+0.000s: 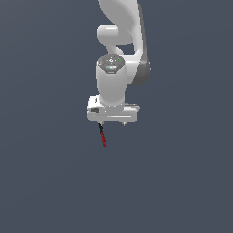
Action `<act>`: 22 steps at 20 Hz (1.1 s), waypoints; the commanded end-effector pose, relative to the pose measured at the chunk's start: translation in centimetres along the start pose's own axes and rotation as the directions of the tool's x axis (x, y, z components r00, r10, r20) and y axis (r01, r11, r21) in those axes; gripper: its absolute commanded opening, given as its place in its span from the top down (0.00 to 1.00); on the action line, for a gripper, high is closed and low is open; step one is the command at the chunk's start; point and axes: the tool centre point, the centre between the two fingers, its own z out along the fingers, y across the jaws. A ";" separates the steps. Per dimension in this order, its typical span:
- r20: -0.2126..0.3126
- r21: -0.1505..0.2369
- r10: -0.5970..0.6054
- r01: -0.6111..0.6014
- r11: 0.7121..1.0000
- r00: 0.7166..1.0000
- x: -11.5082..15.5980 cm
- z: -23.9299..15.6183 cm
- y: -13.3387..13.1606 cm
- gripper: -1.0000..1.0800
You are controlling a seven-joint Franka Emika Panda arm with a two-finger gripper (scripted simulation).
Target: Pick up the object and move it to a goal position.
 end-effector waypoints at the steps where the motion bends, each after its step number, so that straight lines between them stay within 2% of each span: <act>1: 0.000 0.000 0.000 0.000 1.000 1.000 0.0 0.0 0.0 0.04; 9: -0.012 -0.026 -0.002 0.001 1.000 1.000 0.0 -1.0 2.9 0.04; 16: -0.012 -0.025 -0.006 0.006 1.000 1.000 0.0 -0.8 2.9 0.04; 22: -0.012 -0.020 -0.042 0.041 0.999 0.999 -0.6 0.9 3.6 0.04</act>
